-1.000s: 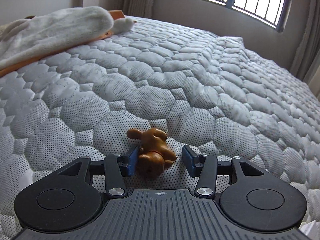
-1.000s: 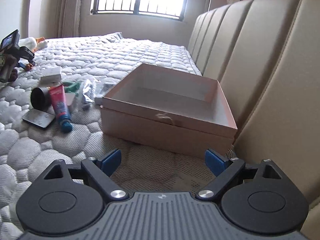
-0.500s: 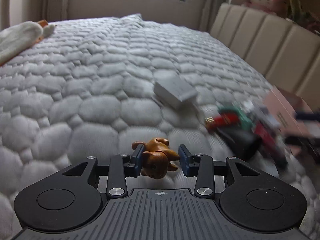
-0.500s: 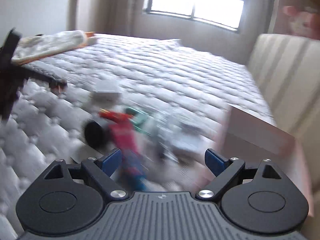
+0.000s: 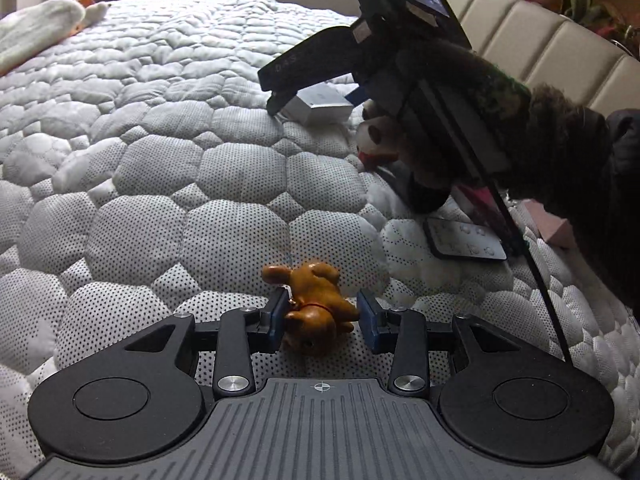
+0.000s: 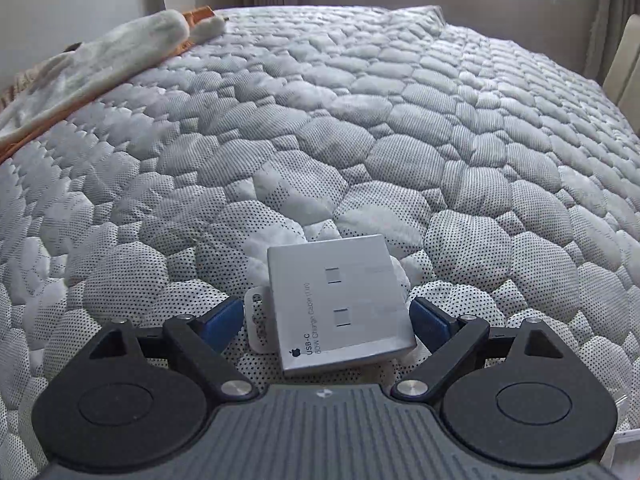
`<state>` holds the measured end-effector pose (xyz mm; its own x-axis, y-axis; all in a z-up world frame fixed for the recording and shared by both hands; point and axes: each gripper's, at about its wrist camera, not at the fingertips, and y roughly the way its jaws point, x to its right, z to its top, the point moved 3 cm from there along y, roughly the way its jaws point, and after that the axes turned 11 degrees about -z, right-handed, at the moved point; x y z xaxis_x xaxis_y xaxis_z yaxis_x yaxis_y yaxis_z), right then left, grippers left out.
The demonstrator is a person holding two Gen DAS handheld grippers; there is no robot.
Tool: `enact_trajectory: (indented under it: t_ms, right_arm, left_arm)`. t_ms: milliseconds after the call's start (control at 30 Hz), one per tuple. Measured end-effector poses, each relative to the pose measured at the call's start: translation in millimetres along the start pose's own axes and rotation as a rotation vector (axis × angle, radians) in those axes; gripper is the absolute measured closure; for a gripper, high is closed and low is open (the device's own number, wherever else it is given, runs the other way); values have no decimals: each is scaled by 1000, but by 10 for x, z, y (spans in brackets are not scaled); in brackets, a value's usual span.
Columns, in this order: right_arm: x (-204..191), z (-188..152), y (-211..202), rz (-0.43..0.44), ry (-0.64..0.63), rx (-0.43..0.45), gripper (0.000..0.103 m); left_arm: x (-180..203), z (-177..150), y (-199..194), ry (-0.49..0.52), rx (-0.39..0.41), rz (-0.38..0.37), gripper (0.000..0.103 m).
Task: Organize rigid objects
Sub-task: 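Grasp the brown toy dog with the left gripper while the right gripper grasps the white charger box, then carry the toy dog into the pink box and open the left gripper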
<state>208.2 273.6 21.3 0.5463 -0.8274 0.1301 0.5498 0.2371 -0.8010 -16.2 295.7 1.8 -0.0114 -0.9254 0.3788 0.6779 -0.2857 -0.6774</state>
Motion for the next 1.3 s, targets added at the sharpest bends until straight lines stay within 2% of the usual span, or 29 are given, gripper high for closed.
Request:
enact_trajectory:
  t_ms: [100,233,400,467,533,667,733,833,967,1067,1133,1200,1233,1300]
  right_arm:
    - [-52,4,23,-9,-24,-63,16]
    - [-66,-56,-227,-29,-83,-22,24]
    - [167,-382,-1072,104,-56,55,26]
    - [343,-683,-1478,127,-45,79,26]
    - [542,-1086,-1853,99,-55,114,26]
    - [1018,-2043,-2415,-49,-73,163,26]
    - [1257,-2479,-2615,-116,-64,174,26]
    - [1585,-3028,-2863,-203,-8,178,26]
    - [1856,-3543,-3048,-242,62,185,26]
    - [1949,-3729,-3118,-256,87,209,26]
    - [1989,-3804,-3160,-259,92,237,26]
    - [1986,-3845,-3195,-265,85,263,26]
    - [1979,-3858,-3209,-269,77,279,26]
    - [1958,-3876,-3234,-283,63,299,26]
  left_arm:
    - [44,8,5,1,-1,9,62]
    - [175,-28,-33,23,-17,14,62]
    - [456,-154,-47,63,-59,-8,62]
    - [652,-238,-37,88,-86,-50,62]
    - [888,-343,-22,128,-127,-105,62]
    - [1422,-540,38,218,-216,-219,62]
    - [1677,-555,55,255,-228,-264,62]
    - [2088,-379,105,295,-192,-314,62]
    - [2629,125,267,331,-64,-352,62]
    - [2969,511,484,332,36,-397,62]
    - [3116,753,659,293,142,-429,61]
    - [3202,885,905,285,214,-423,60]
    - [3224,913,1091,285,201,-387,59]
    - [3202,913,1561,236,90,-296,60]
